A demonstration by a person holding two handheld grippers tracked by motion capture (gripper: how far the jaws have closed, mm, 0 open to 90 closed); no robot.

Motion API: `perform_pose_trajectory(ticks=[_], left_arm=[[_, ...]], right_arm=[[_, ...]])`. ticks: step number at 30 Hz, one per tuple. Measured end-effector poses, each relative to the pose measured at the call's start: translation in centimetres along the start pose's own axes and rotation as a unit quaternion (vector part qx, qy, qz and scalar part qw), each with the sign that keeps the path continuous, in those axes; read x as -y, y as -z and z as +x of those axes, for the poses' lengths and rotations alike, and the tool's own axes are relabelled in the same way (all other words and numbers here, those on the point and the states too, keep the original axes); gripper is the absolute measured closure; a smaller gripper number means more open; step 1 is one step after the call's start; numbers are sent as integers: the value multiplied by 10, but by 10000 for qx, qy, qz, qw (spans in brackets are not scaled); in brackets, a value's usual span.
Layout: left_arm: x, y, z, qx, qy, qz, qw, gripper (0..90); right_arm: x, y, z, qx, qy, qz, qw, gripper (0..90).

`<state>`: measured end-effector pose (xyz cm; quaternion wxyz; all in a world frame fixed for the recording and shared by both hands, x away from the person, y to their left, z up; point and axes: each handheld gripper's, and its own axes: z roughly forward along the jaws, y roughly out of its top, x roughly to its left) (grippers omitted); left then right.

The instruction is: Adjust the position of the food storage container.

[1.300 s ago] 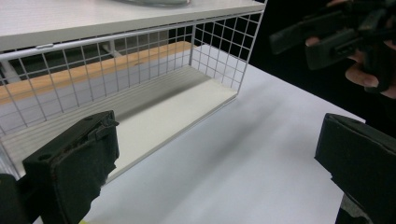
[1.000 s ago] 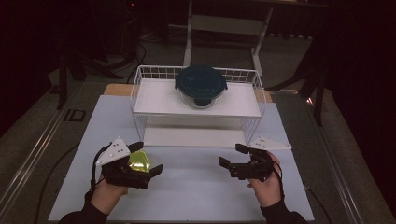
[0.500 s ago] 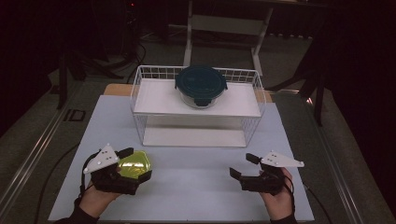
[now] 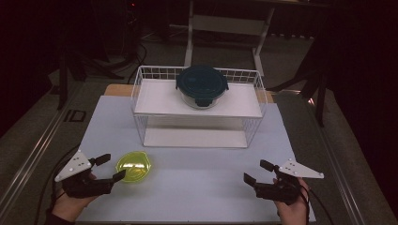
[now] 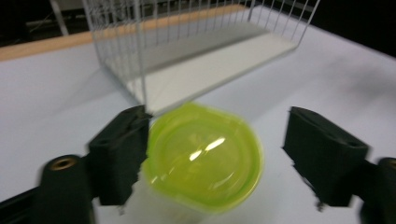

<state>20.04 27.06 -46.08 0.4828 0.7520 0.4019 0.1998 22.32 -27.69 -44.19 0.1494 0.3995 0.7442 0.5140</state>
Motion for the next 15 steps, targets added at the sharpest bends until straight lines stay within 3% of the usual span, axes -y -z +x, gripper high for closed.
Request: perform_pose_trajectory(ticks=[2, 3, 4, 8, 9, 10, 12, 15], left_arm=[[4, 1, 3, -21, 42, 14, 10000, 333], [10, 4, 9, -161, 73, 71, 9998, 333], [13, 6, 12, -196, 78, 100, 9997, 439], [22, 8, 20, -256, 172, 226, 9993, 614], [28, 7, 23, -373, 236, 393, 9982, 614], [29, 6, 24, -369, 253, 455, 9980, 682], [35, 1, 26, -503, 276, 791, 9952, 728], [42, -7, 25, -485, 208, 1106, 9925, 852]], right_arm=[[1, 0, -1, 7, -24, 1, 10000, 141], [2, 0, -2, 30, -12, -2, 10000, 142], [3, -2, -3, 24, -35, 11, 10000, 141], [4, -4, -3, 7, -42, 38, 10000, 141], [4, -5, -3, -1, -36, 45, 10000, 141], [5, -6, -3, -15, -28, 52, 10000, 141], [5, -6, -2, -20, -18, 56, 10000, 141], [4, -6, -3, -28, -54, 49, 10000, 142]])
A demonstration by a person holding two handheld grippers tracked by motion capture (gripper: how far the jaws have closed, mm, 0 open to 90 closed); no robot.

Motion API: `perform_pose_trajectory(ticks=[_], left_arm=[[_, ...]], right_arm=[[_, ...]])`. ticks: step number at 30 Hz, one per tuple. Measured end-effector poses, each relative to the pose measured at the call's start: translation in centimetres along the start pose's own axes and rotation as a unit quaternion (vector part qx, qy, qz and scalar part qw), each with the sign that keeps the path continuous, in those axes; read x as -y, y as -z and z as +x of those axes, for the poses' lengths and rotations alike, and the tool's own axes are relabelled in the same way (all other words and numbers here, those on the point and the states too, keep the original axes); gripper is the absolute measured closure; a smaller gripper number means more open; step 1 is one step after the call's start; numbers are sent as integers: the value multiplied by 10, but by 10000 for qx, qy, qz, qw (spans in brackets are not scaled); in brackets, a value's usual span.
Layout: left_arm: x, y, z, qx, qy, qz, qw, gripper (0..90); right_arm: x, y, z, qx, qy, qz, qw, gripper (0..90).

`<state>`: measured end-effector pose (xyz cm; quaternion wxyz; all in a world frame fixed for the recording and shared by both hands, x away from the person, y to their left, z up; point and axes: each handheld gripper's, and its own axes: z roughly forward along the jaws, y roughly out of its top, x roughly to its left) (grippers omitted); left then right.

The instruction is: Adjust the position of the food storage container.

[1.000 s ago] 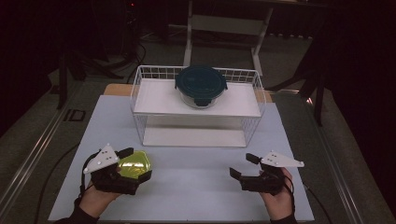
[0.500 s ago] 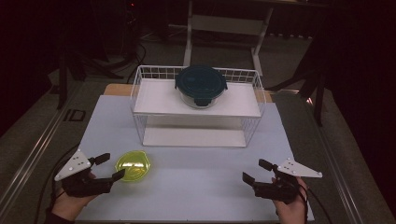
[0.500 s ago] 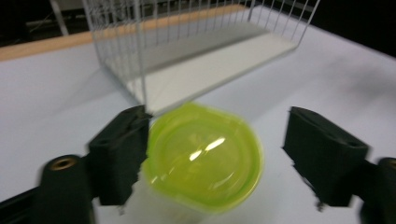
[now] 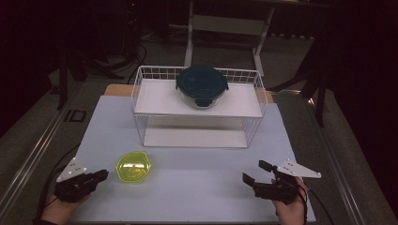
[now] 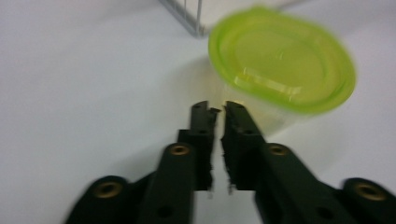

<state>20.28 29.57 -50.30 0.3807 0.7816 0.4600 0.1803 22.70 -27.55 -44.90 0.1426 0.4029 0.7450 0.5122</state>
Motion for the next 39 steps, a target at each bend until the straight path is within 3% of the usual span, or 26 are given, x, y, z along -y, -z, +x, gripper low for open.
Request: perform_pose_trajectory(ticks=[6, 13, 15, 23, 39], left_arm=[[4, -19, -8, 79, -148, 418, 9990, 889], [-1, -35, -11, 234, -227, 463, 9984, 890], [-3, -39, -11, 292, -165, 467, 9983, 889], [-12, -53, -9, 321, -177, 489, 9981, 890], [-39, -86, -33, 580, -402, 620, 9956, 891]], right_arm=[[0, 0, 0, -30, -12, -23, 10000, 142], [1, 0, -1, -64, -33, -18, 10000, 142], [1, 0, -1, -67, -58, -25, 10000, 142], [2, 0, -2, -76, -78, -17, 9999, 143], [3, -1, -3, -112, -104, 1, 9999, 143]])
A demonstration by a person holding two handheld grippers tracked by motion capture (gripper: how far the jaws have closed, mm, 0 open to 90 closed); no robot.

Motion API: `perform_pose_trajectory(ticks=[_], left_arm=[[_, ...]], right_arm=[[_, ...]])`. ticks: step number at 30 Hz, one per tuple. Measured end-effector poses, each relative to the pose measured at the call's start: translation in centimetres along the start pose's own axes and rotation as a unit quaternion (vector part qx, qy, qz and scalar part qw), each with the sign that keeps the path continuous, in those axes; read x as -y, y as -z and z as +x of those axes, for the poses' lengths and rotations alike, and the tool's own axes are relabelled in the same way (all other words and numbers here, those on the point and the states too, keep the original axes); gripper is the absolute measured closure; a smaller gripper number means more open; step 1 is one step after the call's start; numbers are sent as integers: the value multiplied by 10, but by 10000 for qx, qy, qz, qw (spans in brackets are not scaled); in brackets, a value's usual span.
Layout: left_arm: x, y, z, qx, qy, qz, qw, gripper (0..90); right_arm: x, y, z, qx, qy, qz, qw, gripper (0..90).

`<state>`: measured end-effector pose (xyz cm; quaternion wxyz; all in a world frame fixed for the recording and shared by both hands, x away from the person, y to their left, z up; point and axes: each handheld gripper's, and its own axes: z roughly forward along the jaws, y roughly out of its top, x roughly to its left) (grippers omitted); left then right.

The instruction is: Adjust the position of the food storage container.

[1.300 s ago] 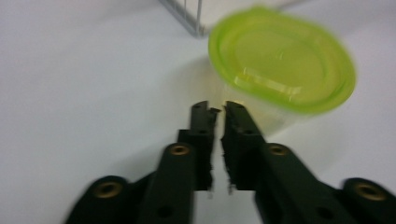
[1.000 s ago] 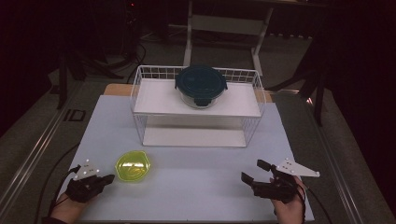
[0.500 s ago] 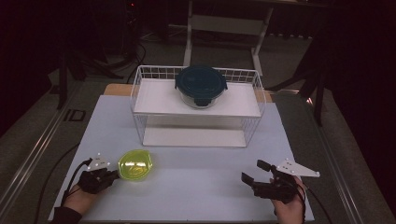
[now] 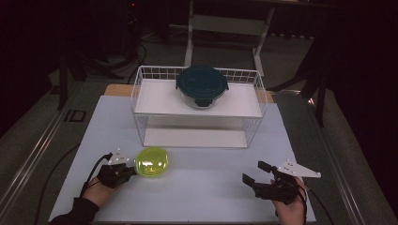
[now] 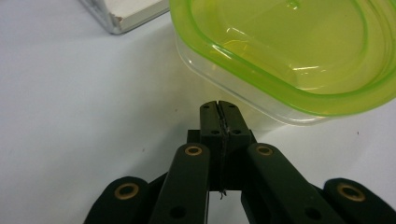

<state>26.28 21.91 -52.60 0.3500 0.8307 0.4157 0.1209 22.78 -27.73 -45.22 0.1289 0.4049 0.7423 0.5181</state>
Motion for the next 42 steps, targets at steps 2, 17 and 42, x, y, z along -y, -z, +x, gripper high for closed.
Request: perform_pose_trajectory(ticks=[2, 17, 42], left_arm=[[0, 0, 1, 9, -9, -1, 10000, 891], [-7, -10, 0, 68, 64, -31, 10000, 891], [-37, -44, -24, 364, -123, 47, 9992, 890]], right_arm=[[0, 1, 0, 0, 9, -12, 10000, 143], [1, 0, 0, 3, 32, -13, 10000, 143], [4, -1, 0, -50, 33, 21, 10000, 143]])
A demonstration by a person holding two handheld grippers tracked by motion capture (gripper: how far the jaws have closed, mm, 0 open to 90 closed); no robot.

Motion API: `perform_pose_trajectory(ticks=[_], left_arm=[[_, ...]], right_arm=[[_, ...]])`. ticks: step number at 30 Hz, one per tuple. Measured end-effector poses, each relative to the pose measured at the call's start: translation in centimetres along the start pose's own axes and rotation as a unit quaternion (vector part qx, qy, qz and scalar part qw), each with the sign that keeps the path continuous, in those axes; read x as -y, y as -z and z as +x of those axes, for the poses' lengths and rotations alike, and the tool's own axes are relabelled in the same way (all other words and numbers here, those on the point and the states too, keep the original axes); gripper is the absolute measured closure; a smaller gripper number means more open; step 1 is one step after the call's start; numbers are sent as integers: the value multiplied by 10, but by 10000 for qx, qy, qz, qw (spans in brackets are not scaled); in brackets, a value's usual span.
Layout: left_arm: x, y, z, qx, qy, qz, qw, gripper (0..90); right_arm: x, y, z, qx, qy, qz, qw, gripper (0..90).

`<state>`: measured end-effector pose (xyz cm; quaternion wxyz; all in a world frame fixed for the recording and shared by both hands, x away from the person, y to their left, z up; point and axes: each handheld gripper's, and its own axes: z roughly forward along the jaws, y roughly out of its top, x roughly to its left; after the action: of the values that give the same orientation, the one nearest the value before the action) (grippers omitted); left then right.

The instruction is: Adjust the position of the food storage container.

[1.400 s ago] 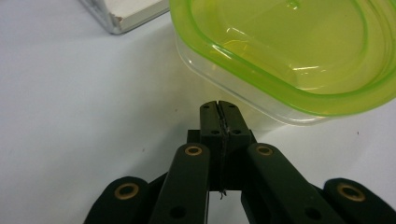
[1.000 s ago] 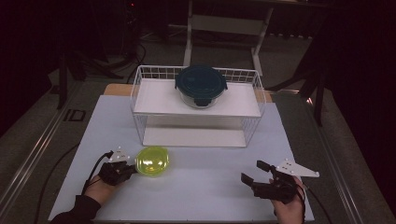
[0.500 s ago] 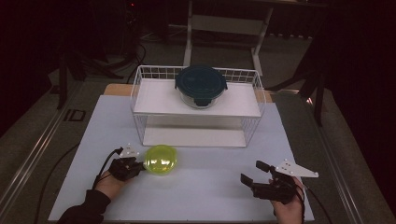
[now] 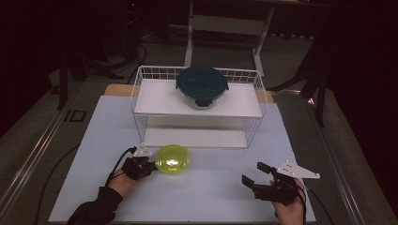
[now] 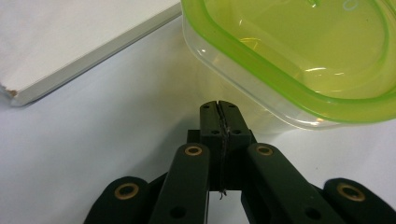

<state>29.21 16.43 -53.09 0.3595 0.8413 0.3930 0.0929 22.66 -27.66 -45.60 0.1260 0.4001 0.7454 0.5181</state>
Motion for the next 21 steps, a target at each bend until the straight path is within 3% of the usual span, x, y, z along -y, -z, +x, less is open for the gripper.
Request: perform_pose_trajectory(ticks=[9, 21], left_arm=[[1, 8, 6, -14, 155, -116, 9998, 891], [-8, -3, -3, 40, -20, 6, 10000, 891]], right_arm=[[0, -2, 0, -35, -26, 24, 10000, 143], [0, -2, 1, -54, -32, 24, 10000, 143]])
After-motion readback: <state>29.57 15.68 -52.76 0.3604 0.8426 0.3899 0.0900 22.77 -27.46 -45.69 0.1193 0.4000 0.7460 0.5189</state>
